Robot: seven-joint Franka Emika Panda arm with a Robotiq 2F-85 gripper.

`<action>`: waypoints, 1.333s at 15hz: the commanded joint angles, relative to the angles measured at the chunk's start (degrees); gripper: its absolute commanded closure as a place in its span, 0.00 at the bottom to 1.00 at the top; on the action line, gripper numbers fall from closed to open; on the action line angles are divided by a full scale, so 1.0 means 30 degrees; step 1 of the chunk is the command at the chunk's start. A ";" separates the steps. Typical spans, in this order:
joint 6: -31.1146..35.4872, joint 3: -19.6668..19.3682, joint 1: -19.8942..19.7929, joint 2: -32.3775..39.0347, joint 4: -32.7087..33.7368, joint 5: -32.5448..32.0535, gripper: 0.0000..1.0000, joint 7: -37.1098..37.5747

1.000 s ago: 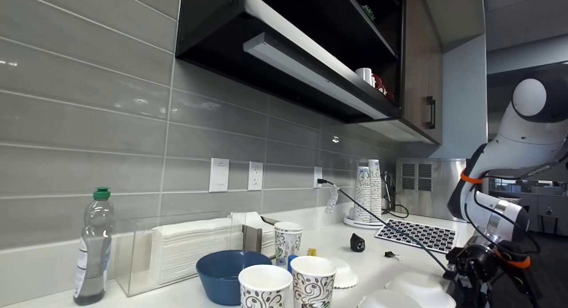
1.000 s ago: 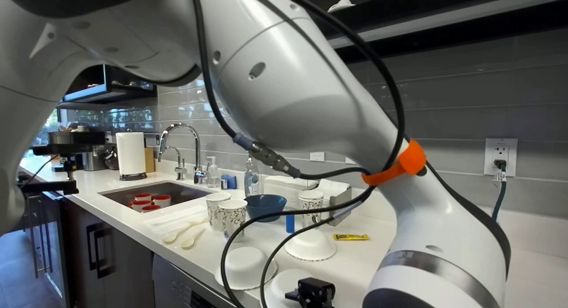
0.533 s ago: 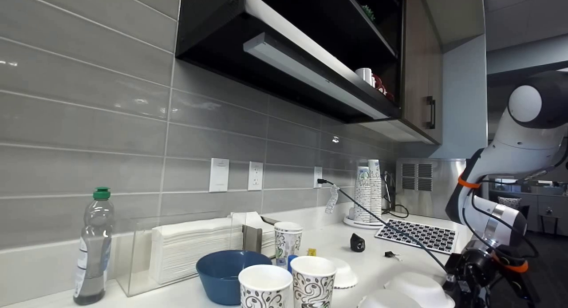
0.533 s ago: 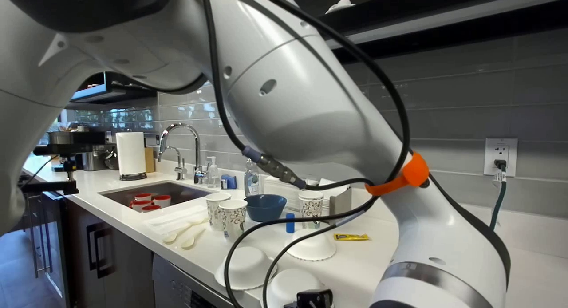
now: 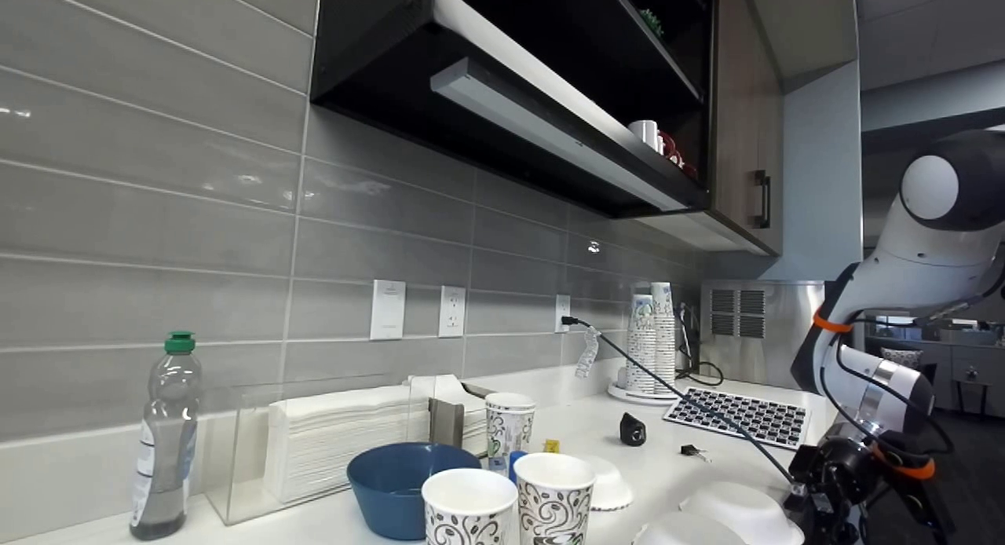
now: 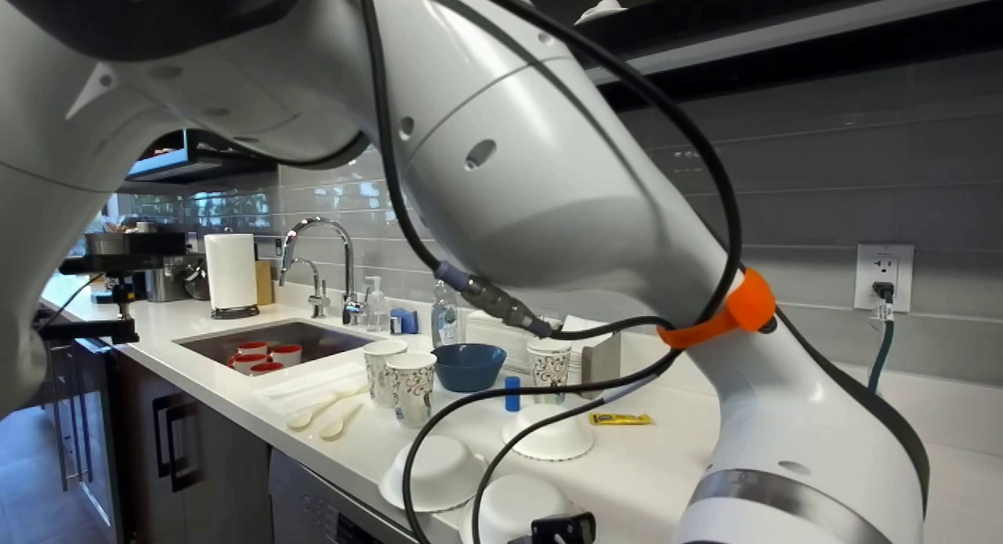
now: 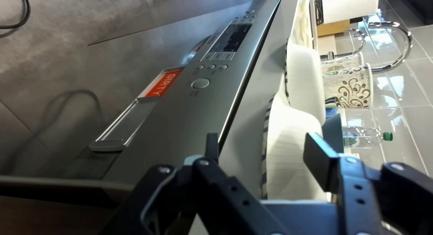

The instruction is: Stack up the white bowls on the counter

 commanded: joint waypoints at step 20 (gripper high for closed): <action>-0.0691 0.0393 -0.0657 0.0603 0.0790 0.0364 1.00 -0.0174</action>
